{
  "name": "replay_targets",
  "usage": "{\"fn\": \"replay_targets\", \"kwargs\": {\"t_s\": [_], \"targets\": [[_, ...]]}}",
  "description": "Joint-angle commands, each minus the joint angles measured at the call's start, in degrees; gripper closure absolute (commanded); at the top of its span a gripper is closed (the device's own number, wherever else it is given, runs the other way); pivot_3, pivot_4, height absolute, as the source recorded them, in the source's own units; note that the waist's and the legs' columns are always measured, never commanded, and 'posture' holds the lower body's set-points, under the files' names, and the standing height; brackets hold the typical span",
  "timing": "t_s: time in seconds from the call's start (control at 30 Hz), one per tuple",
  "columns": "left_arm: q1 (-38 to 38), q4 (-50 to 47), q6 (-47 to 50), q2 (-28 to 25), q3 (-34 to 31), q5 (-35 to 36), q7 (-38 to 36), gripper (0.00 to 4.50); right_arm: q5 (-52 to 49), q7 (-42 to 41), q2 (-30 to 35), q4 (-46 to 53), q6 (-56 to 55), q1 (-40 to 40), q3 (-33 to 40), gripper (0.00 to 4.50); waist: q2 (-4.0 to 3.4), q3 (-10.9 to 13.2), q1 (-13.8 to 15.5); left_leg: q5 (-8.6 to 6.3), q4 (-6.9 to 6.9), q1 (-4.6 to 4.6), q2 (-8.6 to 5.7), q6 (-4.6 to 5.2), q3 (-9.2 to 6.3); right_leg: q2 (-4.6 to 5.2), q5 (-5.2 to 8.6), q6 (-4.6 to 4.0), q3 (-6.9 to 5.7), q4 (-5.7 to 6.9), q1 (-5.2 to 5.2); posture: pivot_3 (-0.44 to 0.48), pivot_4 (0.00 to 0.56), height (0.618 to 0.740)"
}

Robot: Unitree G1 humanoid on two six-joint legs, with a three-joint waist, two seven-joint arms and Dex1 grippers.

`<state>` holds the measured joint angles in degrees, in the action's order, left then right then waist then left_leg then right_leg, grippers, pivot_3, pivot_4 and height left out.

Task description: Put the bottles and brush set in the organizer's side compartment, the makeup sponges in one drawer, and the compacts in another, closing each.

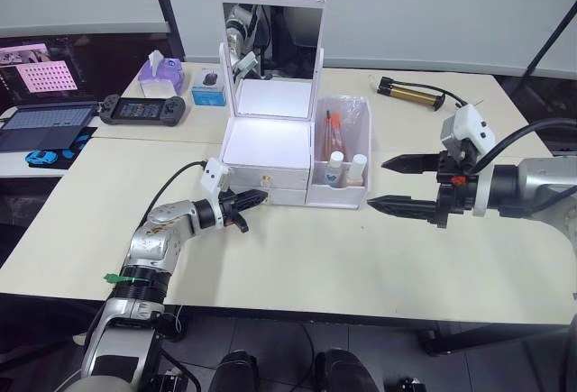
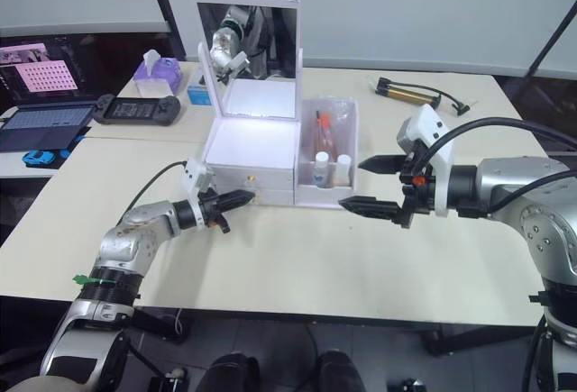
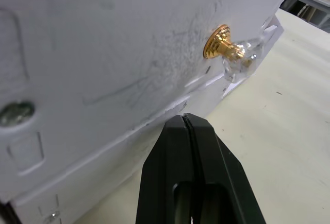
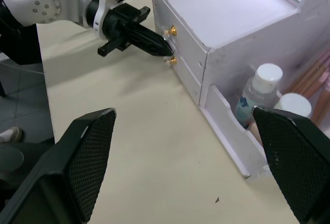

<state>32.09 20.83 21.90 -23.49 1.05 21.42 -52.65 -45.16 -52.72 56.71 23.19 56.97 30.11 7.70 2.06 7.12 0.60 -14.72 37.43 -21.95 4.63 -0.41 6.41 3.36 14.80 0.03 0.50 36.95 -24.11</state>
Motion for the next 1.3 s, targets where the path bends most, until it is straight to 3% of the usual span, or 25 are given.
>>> {"fn": "replay_targets", "kwargs": {"t_s": [0.03, 0.23, 0.4, 0.5, 0.7, 0.97, 1.13, 1.3], "targets": [[3.11, 2.52, -3.39, 0.53, -0.51, -1.27, -0.37, 4.48, -0.21, 0.43, 0.95, 1.48, -0.59, 0.24, 2.16, 0.00, 0.00, 0.00, 0.16, 0.00, 0.02, -0.01, 0.00, 0.00, -0.01, 0.00, 0.00, 0.00, -0.02, 0.01, 0.00, 0.000, 0.150, 0.725], [4.07, 5.13, -5.38, 0.57, -1.00, -2.55, -1.49, 4.48, -0.07, 0.53, 1.48, 1.48, -0.29, -0.33, 1.73, 0.00, 0.00, 0.00, 0.28, -0.01, 0.30, -0.14, 0.00, 0.02, -0.12, 0.02, -0.04, 0.06, -0.12, 0.04, 0.06, 0.000, 0.150, 0.725], [-0.10, -1.51, -3.73, -5.14, -1.59, -3.40, -3.05, 4.48, -3.80, 4.67, -0.94, -3.94, 4.76, 1.31, 5.52, 0.00, 0.00, 0.00, -0.40, -0.01, 0.29, -0.14, 0.03, 0.03, -0.14, -0.02, -0.04, 0.06, -0.10, 0.06, 0.03, 0.000, 0.150, 0.725], [-2.89, -6.24, -0.82, -8.10, -4.98, -1.16, -1.82, 4.48, -2.07, 6.43, -2.30, -4.56, 1.39, -1.53, 8.75, 0.00, -0.03, -0.01, -0.57, -0.02, 0.23, -0.12, 0.08, 0.04, -0.14, -0.08, -0.04, 0.04, -0.06, 0.07, 0.00, 0.000, 0.150, 0.725], [-12.37, -15.37, 2.67, -16.39, -10.78, 0.94, -2.98, 2.62, 6.23, 2.80, -5.04, -8.64, -14.16, -14.14, 11.56, 0.00, -0.03, -0.01, -0.27, -0.04, 0.24, -0.13, 0.08, 0.06, -0.06, 0.02, -0.02, 0.09, -0.10, 0.01, 0.03, 0.000, 0.150, 0.725], [-20.23, -15.45, -5.12, -22.55, -20.07, 2.48, -4.63, 0.11, 14.36, 2.04, -11.85, -12.28, -34.15, -25.74, 15.38, 0.00, -0.05, -0.01, -0.02, -0.05, 0.23, -0.05, 0.08, 0.06, 0.02, 0.01, -0.01, 0.10, -0.07, 0.01, 0.06, 0.000, 0.150, 0.725], [-26.33, -19.58, -8.51, -22.40, -23.02, 0.03, -1.06, 0.04, 18.26, 1.69, -14.61, -13.36, -43.95, -30.23, 15.42, 0.00, -0.11, 0.00, -0.10, -0.06, 0.22, -0.01, 0.09, 0.08, 0.07, 0.02, 0.00, 0.11, -0.03, 0.03, 0.06, 0.000, 0.150, 0.725], [-29.54, -20.28, -7.44, -22.21, -22.30, -2.93, 3.59, 0.04, 19.99, 2.38, -16.24, -15.21, -48.15, -29.13, 13.80, 0.00, -0.11, 0.00, -0.15, -0.06, 0.21, 0.07, 0.09, 0.07, 0.08, -0.01, 0.00, 0.10, -0.01, 0.05, 0.09, 0.000, 0.150, 0.725]]}}
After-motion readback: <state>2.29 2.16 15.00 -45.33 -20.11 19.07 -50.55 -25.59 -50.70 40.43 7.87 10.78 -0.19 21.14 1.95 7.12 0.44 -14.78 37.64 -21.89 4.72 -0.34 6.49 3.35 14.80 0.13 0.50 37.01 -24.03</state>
